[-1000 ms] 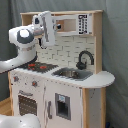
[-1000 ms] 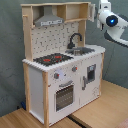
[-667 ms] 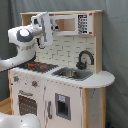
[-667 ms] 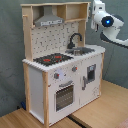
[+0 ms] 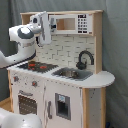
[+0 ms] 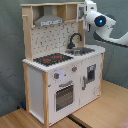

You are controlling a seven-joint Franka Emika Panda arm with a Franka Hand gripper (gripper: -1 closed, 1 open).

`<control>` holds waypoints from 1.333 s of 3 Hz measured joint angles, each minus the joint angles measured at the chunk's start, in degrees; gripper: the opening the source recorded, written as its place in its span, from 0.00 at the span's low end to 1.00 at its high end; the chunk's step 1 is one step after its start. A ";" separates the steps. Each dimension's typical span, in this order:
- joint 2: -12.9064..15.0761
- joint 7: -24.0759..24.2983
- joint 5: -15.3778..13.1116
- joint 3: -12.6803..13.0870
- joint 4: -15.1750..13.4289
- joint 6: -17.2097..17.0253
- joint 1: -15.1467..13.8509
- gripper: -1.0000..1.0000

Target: Play with the kitchen

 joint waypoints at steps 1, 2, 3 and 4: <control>2.07 0.37 0.00 2.99 3.74 0.06 -2.68 0.00; 4.03 0.37 0.01 5.84 7.41 0.81 -5.87 0.00; 4.56 0.29 0.00 8.48 9.10 4.20 -9.39 0.00; 4.80 0.28 0.01 10.53 12.86 4.43 -13.24 0.00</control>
